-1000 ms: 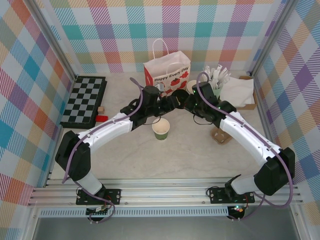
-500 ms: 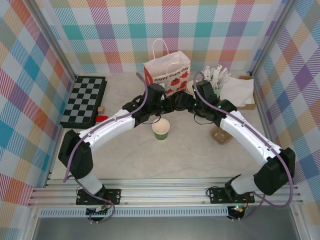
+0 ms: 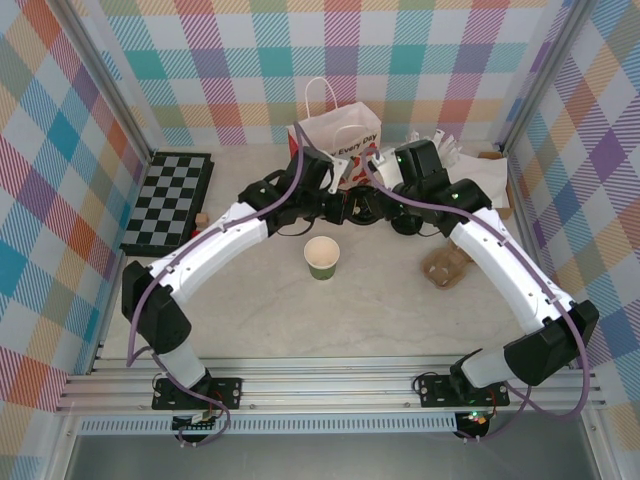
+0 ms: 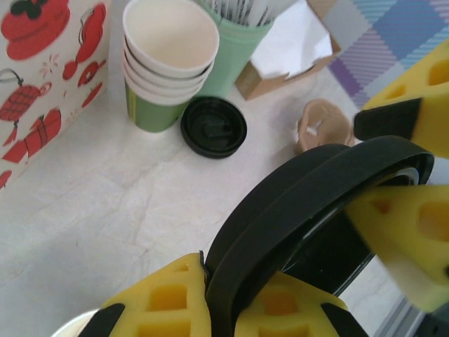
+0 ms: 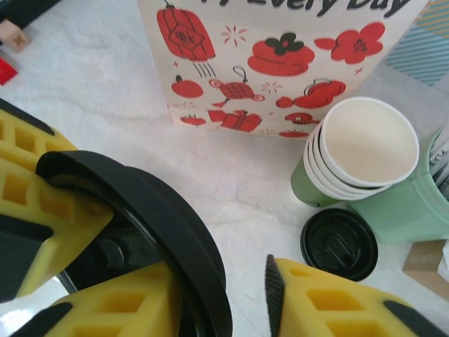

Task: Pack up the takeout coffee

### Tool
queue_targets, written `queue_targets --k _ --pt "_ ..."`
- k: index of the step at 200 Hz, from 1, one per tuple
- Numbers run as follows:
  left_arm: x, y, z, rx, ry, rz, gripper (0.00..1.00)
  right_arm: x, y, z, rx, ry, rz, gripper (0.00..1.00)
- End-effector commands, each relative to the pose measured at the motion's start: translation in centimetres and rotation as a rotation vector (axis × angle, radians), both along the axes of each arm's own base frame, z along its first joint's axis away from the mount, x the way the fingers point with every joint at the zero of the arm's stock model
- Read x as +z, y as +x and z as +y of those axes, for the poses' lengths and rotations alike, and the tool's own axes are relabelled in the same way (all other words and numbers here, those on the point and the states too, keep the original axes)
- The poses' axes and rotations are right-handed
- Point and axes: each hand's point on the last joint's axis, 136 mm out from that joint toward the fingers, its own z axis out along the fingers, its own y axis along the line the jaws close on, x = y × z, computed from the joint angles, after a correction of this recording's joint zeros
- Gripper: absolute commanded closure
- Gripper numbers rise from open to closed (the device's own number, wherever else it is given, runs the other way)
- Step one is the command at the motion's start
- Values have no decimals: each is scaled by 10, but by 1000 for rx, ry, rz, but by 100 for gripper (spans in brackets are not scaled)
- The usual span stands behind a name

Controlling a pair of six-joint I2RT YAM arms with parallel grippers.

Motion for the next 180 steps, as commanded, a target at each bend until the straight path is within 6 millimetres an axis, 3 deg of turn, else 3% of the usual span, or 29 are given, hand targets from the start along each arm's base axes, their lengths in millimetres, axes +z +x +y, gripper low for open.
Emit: queue_targets --k 1,31,64,97,142,156,168,180 --pt "0 -10 -8 -73 24 18 100 2 -5 -3 52 -53 -12 71" --pt "5 -14 -11 -93 -10 30 100 -11 -5 -2 53 -63 15 78" --pt "13 -16 -13 -89 -46 27 100 -22 -6 -4 45 -84 44 73" --pt "20 -19 -12 -76 -84 21 100 -21 -4 -6 34 -92 33 74" --pt "24 -28 -5 -65 -107 36 100 -15 -9 -10 37 -94 19 100" --pt "33 -36 -5 -85 -148 59 74 -11 -9 -11 47 -102 -11 100" --pt "54 -47 -4 -128 -226 53 50 -1 -4 -13 46 -111 -80 100" --pt "74 -60 5 -160 -297 12 33 15 1 -13 52 -108 -180 100"
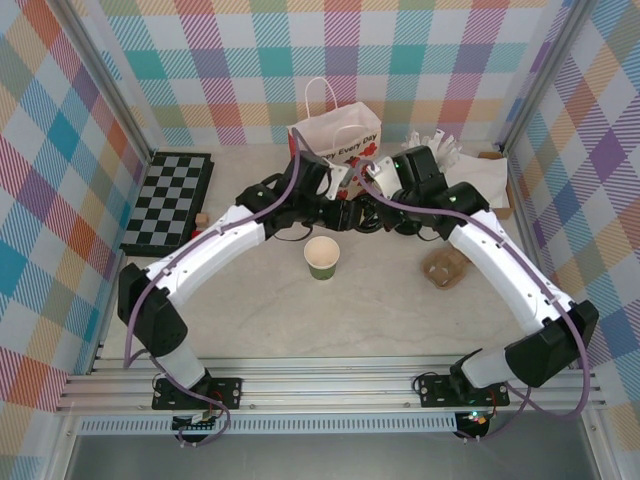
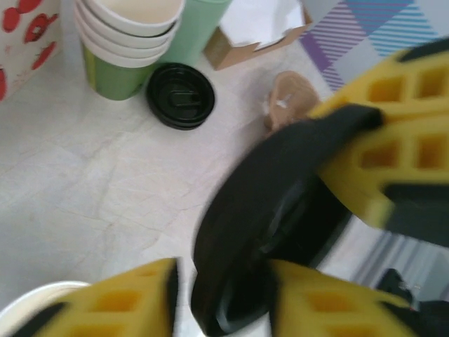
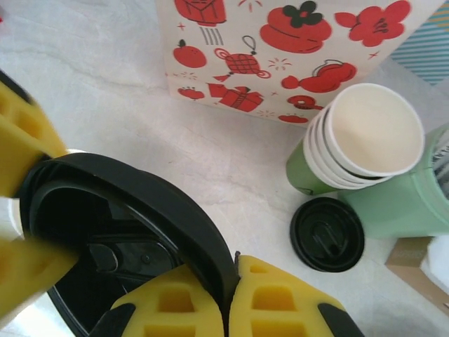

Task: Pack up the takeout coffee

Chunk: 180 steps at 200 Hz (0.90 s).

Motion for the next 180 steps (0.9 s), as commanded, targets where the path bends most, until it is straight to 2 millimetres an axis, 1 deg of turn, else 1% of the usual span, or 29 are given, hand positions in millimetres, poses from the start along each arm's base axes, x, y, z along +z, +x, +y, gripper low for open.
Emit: queue_targets --k 1,11,19,27,41,47,55,62,71,82,100,110,119,127,135,145,157,180 --pt "71 -34 9 -80 -216 -77 32 30 9 -7 7 -9 -181 100" --pt "80 -40 24 -65 -254 -107 22 47 12 -4 41 8 -285 100" --pt "84 -39 39 -18 -271 -123 16 59 12 4 108 19 -374 100" --pt "85 -33 57 54 -279 -124 11 69 9 13 192 30 -474 100" --pt "78 -15 92 242 -285 -77 3 91 -1 31 343 52 -681 100" --pt "73 -9 106 301 -288 -48 2 99 -7 38 401 64 -768 100" --pt "69 -4 118 346 -307 -9 0 111 -16 48 484 75 -882 100" --pt "65 -1 126 369 -326 23 0 118 -25 55 563 67 -968 100" --pt "63 1 134 375 -346 45 0 127 -33 63 627 51 -1068 100" --pt "65 -3 135 330 -369 66 0 131 -42 74 718 -6 -1184 100" --pt "73 -17 130 206 -371 121 0 136 -54 88 835 -128 -1398 100" --pt "75 -22 130 170 -365 157 0 151 -58 91 834 -121 -1493 100" --pt "82 -27 129 133 -385 178 2 174 -64 90 805 -54 -1572 100" --pt "91 -33 124 84 -421 189 3 181 -69 93 832 -42 -1602 100" --pt "100 -39 119 34 -458 194 4 179 -77 99 900 -55 -1635 100" --pt "110 -47 114 -31 -495 198 6 168 -87 106 1005 -105 -1686 100" --pt "115 -55 115 -60 -489 189 10 152 -95 114 1105 -181 -1733 100" --pt "125 -71 117 -130 -466 156 16 150 -105 118 1170 -215 -1802 100"
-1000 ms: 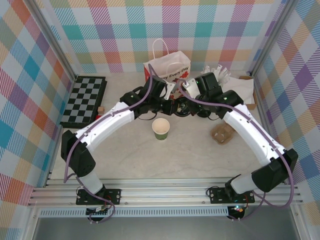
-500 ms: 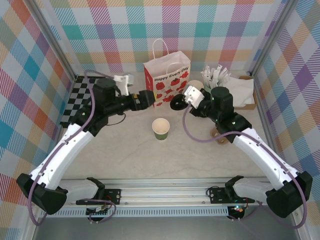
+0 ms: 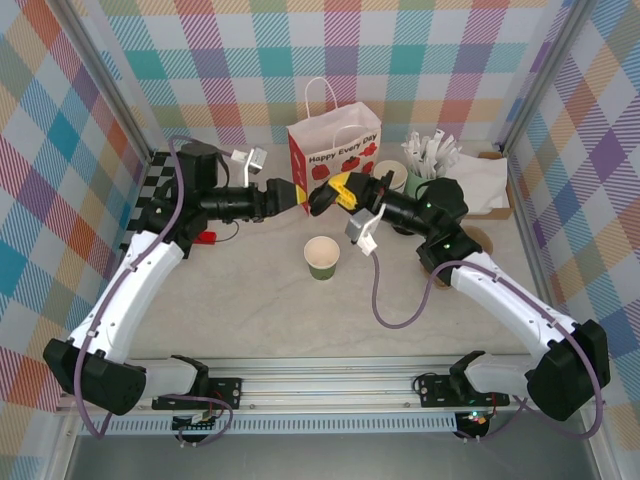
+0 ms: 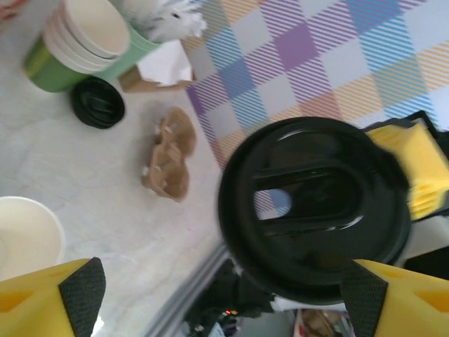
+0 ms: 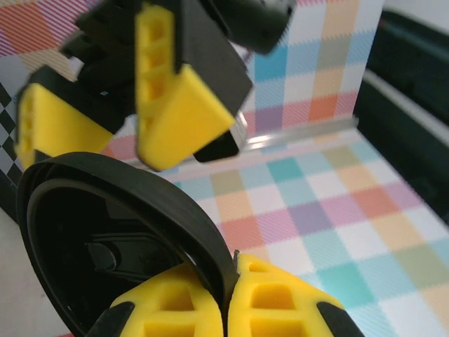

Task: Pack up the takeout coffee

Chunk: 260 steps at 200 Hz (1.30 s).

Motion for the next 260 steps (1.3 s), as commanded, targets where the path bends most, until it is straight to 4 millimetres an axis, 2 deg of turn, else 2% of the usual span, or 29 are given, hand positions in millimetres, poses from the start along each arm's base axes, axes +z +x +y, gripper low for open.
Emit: queue_targets --k 1,37,57,81,113,154,235,260 --pt "30 -32 1 -135 -45 -68 16 13 -33 9 139 -46 -259 100" --pt "33 -33 0 -159 -50 -27 32 13 -57 19 202 -70 -365 100" --pt "32 -35 -1 -176 -50 -29 35 15 -64 23 210 -72 -406 100" --pt "29 -42 1 -189 -35 -42 37 22 -65 23 205 -54 -419 100" --pt "15 -55 6 -235 3 -54 38 32 -70 20 218 -22 -393 100" --pt "16 -53 3 -253 -20 -55 44 32 -75 24 243 -18 -370 100" --pt "11 -50 0 -289 -26 -39 71 30 -80 33 275 -7 -344 100" --pt "11 -53 -2 -317 -43 -37 71 29 -79 35 274 -2 -337 100"
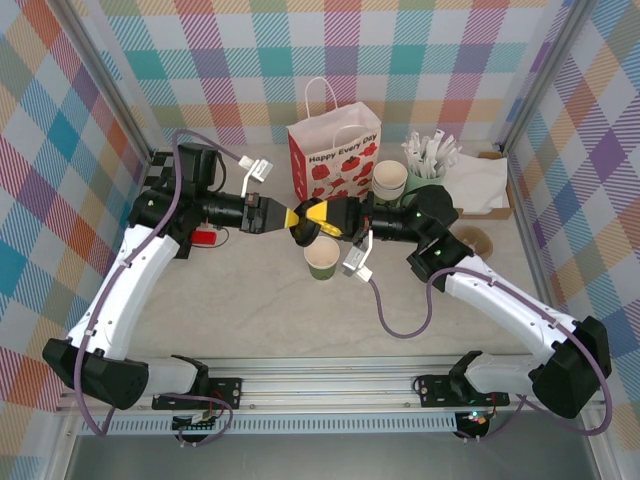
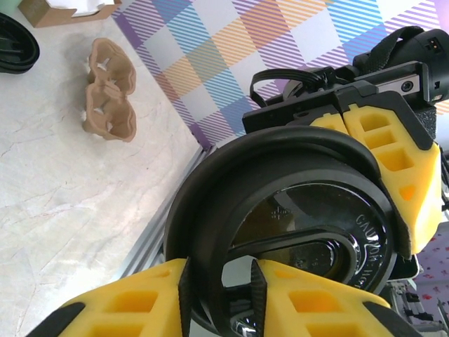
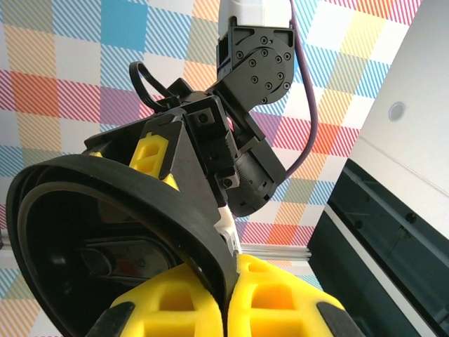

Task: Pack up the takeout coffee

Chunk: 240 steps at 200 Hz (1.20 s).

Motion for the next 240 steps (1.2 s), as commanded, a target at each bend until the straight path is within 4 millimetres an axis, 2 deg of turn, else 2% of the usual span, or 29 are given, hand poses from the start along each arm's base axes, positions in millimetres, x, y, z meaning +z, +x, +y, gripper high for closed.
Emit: queue_targets --k 1,29,58,101,110,128,142,159,174,198,211,230,240 --pt "5 -5 0 -49 -34 -7 71 19 -11 3 55 41 -18 100" --pt "5 -4 -3 -73 -55 6 79 17 -10 7 59 41 -9 100" --pt "4 -3 -4 -79 -59 8 98 13 -6 11 49 37 13 100" --pt "4 0 -3 -59 -47 -21 100 2 4 13 8 0 91 100" --pt "1 5 -1 -21 -18 -44 100 -5 8 13 -12 -44 166 86" --pt "-16 28 13 159 118 -83 100 -7 16 7 -64 -68 432 50" --pt "-33 48 33 329 242 -88 100 -5 35 -5 -186 -36 775 42" --pt "-51 60 55 480 358 -60 100 -19 61 -27 -411 -22 1191 29" --pt "-65 61 68 559 443 -31 100 -37 71 -44 -526 29 1442 1" --pt "-89 57 80 636 572 21 100 -66 76 -59 -564 190 1828 0" --pt "-101 54 82 662 629 51 100 -85 87 -67 -611 362 2027 0" --pt "-114 46 71 651 687 74 100 -120 95 -77 -686 538 2336 0" --pt "-123 43 62 640 710 86 100 -145 99 -86 -793 658 2480 0"
